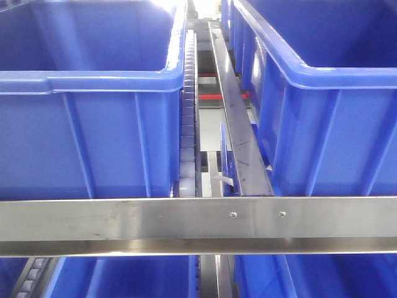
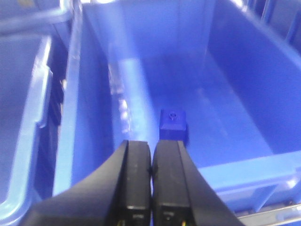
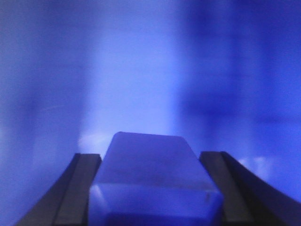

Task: Pick and sort blue part to right shelf
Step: 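Lower the left gripper into a blue bin and release the part, then lower the right gripper into a blue bin and release the part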

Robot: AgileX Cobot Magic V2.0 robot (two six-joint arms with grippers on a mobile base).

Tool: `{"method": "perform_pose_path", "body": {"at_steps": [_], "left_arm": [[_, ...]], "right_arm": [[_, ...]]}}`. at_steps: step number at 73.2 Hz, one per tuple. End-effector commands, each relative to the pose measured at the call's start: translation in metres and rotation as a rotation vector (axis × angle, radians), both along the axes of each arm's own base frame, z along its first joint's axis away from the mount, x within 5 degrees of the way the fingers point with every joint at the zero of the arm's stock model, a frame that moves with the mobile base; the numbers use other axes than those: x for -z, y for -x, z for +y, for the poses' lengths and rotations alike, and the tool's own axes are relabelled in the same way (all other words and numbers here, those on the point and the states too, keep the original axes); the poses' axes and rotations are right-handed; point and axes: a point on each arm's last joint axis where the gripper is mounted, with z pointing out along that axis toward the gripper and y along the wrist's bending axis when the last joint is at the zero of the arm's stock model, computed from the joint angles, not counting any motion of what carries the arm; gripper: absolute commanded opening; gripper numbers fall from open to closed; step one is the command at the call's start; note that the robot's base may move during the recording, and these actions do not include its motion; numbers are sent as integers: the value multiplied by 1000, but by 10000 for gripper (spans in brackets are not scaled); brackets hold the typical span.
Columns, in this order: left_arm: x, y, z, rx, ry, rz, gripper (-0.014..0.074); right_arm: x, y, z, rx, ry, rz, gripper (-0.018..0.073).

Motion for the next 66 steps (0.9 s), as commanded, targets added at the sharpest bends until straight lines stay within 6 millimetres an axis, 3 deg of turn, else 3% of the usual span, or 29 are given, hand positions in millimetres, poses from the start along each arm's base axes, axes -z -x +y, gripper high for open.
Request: {"method": "perform_pose_path", "body": {"at_steps": [1,18,24,31,44,58,66], "left_arm": [[-16,6,0,8,28,-125,127],[-16,10,1,8,32,-136,127],[-15,11,1,7,31,-132,127],[-15,11,1,8,34,-131,127],[-15,11,1,8,36,-131,127],[-15,11,1,8,36,-131,127],[-15,11,1,8,36,-131,127]], "right_arm": [[-12,-22,-6,-21,36,-84,228],[55,-90,1,-59,60,-14,228],[83,-107,3,-64,63,28,228],[101,-114,4,-67,65,59,228],[107,-117,4,-66,67,65,274],[106,-118,4,-67,66,56,622],[97,-114,3,-67,64,37,603]]}}
